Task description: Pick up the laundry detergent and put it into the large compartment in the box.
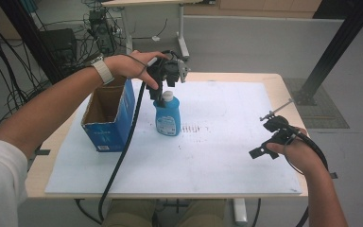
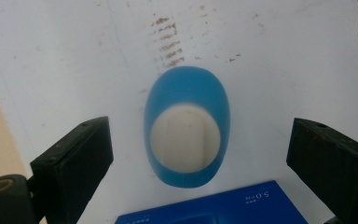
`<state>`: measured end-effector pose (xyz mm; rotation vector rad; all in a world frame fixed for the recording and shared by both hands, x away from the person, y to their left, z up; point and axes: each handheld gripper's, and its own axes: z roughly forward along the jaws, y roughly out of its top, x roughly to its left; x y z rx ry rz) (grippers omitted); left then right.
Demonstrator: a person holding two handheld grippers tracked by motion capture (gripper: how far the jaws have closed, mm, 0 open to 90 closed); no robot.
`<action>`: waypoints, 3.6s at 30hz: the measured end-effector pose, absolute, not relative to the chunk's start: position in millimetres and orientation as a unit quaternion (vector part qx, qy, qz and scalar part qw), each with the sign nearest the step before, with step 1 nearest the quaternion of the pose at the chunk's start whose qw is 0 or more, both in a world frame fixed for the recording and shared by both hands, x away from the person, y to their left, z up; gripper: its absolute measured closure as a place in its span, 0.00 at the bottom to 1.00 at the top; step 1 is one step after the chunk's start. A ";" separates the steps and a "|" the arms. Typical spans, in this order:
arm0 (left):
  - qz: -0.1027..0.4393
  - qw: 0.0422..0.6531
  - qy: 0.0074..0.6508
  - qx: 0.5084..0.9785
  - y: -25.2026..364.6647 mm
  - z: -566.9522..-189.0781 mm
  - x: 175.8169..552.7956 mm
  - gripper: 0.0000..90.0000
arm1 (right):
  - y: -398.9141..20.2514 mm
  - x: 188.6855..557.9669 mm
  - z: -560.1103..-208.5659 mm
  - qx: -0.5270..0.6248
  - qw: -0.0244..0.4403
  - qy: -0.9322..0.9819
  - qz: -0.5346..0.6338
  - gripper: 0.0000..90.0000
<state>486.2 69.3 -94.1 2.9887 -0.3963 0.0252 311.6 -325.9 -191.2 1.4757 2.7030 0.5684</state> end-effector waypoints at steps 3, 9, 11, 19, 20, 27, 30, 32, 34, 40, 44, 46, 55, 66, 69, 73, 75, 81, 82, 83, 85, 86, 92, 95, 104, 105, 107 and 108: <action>0.008 0.064 -0.130 0.989 69.8 -94.5 486.6 0.08 | -325.5 311.7 -191.0 0.471 0.006 0.863 0.182 0.09; 0.009 0.065 -0.128 0.990 71.4 -94.3 487.1 0.08 | -324.9 312.1 -191.1 0.471 0.005 0.864 0.181 0.09; 0.008 0.065 -0.128 0.990 71.9 -94.4 487.4 0.08 | -325.1 312.1 -191.3 0.471 0.006 0.863 0.181 0.09; 0.006 0.067 -0.126 0.990 72.9 -94.1 488.3 0.08 | -325.5 311.6 -192.1 0.471 0.005 0.863 0.181 0.09; 0.007 0.067 -0.126 0.990 73.2 -94.1 488.0 0.08 | -325.5 311.6 -192.1 0.471 0.005 0.863 0.181 0.09; 0.008 0.071 -0.124 0.990 76.1 -93.5 488.0 0.08 | -326.2 310.9 -191.2 0.471 0.006 0.863 0.181 0.09; 0.009 0.072 -0.126 0.989 76.6 -93.3 487.4 0.08 | -325.8 310.9 -190.6 0.473 0.007 0.862 0.181 0.09; 0.009 0.073 -0.125 0.989 77.0 -93.0 487.5 0.09 | -325.7 311.1 -190.5 0.472 0.007 0.863 0.181 0.09; 0.009 0.072 -0.124 0.990 77.2 -93.2 487.6 0.09 | -325.1 311.6 -190.9 0.471 0.007 0.863 0.181 0.09; 0.008 0.075 -0.123 0.990 78.2 -93.5 488.4 0.09 | -325.3 312.5 -192.2 0.471 0.006 0.863 0.182 0.09; 0.009 0.077 -0.124 0.989 78.6 -93.5 487.6 0.09 | -325.3 312.7 -193.1 0.471 0.005 0.863 0.182 0.09; 0.009 0.077 -0.123 0.989 78.6 -93.5 487.6 0.09 | -325.4 312.6 -193.2 0.471 0.006 0.863 0.182 0.09; 0.009 0.080 -0.120 0.989 80.5 -93.3 487.8 0.09 | -325.6 312.1 -192.5 0.472 0.006 0.863 0.181 0.09; 0.009 0.081 -0.118 0.990 81.4 -93.2 488.4 0.09 | -326.1 311.5 -193.2 0.473 0.006 0.862 0.182 0.09; 0.010 0.079 -0.117 0.990 81.1 -93.9 488.4 0.09 | -326.1 311.7 -193.5 0.472 0.006 0.862 0.182 0.09; 0.010 0.081 -0.116 0.990 82.2 -93.4 488.6 0.09 | -326.5 311.9 -194.4 0.472 0.006 0.862 0.182 0.09; 0.010 0.079 -0.115 0.990 81.8 -93.8 488.6 0.09 | -326.3 312.3 -194.4 0.472 0.005 0.863 0.181 0.09; 0.010 0.079 -0.114 0.990 81.7 -94.0 489.1 0.10 | -325.5 313.2 -194.7 0.472 0.004 0.863 0.181 0.09; 0.010 0.079 -0.113 0.990 81.8 -94.2 489.2 0.10 | -325.4 313.3 -194.7 0.472 0.004 0.863 0.181 0.09; 0.010 0.079 -0.113 0.990 81.8 -94.2 489.2 0.10 | -325.4 313.3 -194.7 0.472 0.004 0.863 0.181 0.09; 0.010 0.079 -0.112 0.990 82.0 -94.4 489.5 0.10 | -325.5 313.3 -194.7 0.470 0.005 0.863 0.183 0.09; 0.010 0.079 -0.112 0.990 82.1 -94.3 489.7 0.10 | -325.5 313.3 -194.7 0.470 0.005 0.863 0.183 0.09; 0.009 0.080 -0.112 0.990 81.6 -94.2 489.5 0.10 | -325.8 313.9 -195.2 0.471 0.004 0.864 0.182 0.09; 0.009 0.079 -0.112 0.990 81.3 -94.4 489.4 0.10 | -325.8 314.1 -195.1 0.470 0.004 0.863 0.182 0.09; 0.009 0.081 -0.112 0.990 81.4 -94.6 489.9 0.10 | -325.4 314.5 -195.2 0.471 0.003 0.863 0.182 0.09; 0.008 0.080 -0.112 0.990 81.1 -94.4 490.0 0.10 | -325.3 315.0 -195.6 0.471 0.003 0.863 0.182 0.09; 0.009 0.081 -0.113 0.990 81.0 -94.3 489.8 0.10 | -325.0 315.4 -195.7 0.471 0.002 0.863 0.182 0.09; 0.009 0.081 -0.113 0.990 81.0 -94.3 489.8 0.10 | -325.0 315.4 -195.7 0.471 0.002 0.863 0.182 0.09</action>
